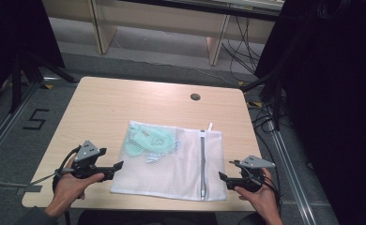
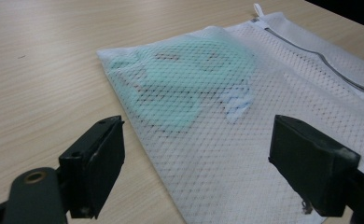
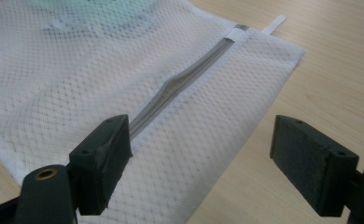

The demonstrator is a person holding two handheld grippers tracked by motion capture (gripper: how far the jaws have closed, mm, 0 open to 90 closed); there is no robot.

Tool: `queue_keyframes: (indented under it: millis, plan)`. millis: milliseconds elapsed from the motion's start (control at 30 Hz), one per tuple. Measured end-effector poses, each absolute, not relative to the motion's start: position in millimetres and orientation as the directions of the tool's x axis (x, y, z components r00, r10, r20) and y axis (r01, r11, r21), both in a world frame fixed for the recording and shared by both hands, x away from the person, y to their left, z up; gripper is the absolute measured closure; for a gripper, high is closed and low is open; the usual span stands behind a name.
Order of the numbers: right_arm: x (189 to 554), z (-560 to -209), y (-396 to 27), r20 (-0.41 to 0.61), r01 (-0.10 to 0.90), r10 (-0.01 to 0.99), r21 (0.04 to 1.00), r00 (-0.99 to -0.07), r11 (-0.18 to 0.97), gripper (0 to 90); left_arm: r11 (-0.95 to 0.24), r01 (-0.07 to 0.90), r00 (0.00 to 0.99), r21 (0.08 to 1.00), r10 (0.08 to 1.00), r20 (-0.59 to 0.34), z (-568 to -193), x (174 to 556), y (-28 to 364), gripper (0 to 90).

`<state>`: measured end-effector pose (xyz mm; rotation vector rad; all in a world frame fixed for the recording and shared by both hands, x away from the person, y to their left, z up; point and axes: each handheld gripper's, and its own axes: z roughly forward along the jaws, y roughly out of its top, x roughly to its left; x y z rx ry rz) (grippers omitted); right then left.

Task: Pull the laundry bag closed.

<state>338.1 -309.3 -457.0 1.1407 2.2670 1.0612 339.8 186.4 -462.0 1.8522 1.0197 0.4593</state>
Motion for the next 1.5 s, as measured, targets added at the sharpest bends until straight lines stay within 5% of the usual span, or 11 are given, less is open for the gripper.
queue_keyframes:
  millis: [1067,1500]
  plan:
    - [332.4,-463.2,-289.9,0.017,0.468,0.675,0.733,-0.738,0.494,33.3,-0.391,0.374,0.755,0.841,0.655,-0.03,-471.2,339.2,122.7,16.1]
    - [326.7,-469.1,-272.7,0.071,0.455,0.566,0.681,-0.821,0.574,41.9,-0.374,0.394,0.798,0.839,0.592,-0.111,-478.4,333.8,92.0,16.6]
